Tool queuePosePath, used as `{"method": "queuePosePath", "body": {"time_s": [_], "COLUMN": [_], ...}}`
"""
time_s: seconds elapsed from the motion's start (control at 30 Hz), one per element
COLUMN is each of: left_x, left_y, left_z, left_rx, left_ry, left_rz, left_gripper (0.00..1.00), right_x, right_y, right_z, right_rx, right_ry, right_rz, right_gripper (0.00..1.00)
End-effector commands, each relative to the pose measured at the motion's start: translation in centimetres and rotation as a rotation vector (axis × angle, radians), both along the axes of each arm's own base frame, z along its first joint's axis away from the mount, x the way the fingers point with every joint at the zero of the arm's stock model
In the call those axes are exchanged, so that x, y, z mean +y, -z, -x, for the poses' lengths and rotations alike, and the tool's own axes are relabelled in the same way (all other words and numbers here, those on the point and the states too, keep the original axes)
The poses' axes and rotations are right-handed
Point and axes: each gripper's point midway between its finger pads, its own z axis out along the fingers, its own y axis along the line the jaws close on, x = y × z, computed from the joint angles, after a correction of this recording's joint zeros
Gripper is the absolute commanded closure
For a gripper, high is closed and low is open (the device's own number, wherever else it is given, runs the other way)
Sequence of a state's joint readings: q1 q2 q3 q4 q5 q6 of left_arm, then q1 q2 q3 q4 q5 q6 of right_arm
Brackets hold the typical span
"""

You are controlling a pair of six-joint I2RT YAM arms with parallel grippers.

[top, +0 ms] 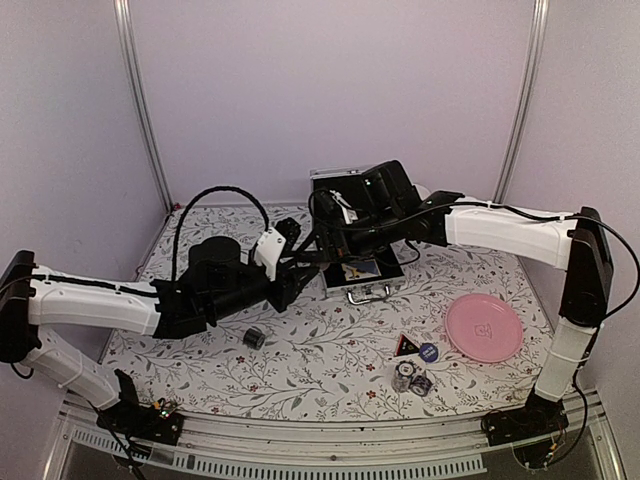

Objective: Pack up texas hold em set

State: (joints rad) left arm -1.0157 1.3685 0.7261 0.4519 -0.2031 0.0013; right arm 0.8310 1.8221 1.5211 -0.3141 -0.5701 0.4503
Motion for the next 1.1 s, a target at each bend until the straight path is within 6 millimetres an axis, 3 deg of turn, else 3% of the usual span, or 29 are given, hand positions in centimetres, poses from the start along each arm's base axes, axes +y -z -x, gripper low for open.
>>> {"method": "queuePosePath", "body": {"time_s": [0.0,0.2,0.5,0.53,0.57,0.63,0.7,0.87,1.07], "left_x": [0.2,0.3,0.3,0.3,0.4,0.7,1.1,2.6,5.0], "left_y": [-4.5,-4.8,-4.5,-4.3,-4.2,-4.0,-3.8,-3.3,-1.0], "left_z": [0.4,0.5,0.4,0.4,0.3,0.1,0.1,-0.1,-2.5], "left_rx": [-0.100,-0.105,-0.099,-0.093,-0.087,-0.076,-0.060,0.029,0.220], "left_ry": [-0.016,-0.016,-0.022,-0.025,-0.032,-0.051,-0.070,-0.097,-0.138], "left_rz": [0.119,0.133,0.136,0.134,0.135,0.142,0.155,0.243,0.311], "left_gripper": [1.00,1.00,1.00,0.97,0.83,0.46,0.24,0.09,0.08], "right_x": [0.6,0.5,0.3,0.2,0.0,-0.5,-1.5,-5.2,-7.8], "right_y": [0.3,1.2,0.3,0.1,0.0,-0.3,-0.8,0.8,4.7], "right_z": [0.5,0.6,0.4,0.2,0.1,-0.7,-1.7,-5.7,-10.0], "right_rx": [0.004,0.017,-0.011,-0.019,-0.029,-0.066,-0.117,-0.172,-0.229], "right_ry": [-0.041,-0.039,-0.017,-0.007,0.006,0.054,0.109,0.273,0.465], "right_rz": [-0.020,-0.011,-0.029,-0.029,-0.029,-0.016,0.001,0.099,0.301], "right_gripper": [0.08,0.11,0.42,0.44,0.45,0.46,0.48,0.51,0.51]}}
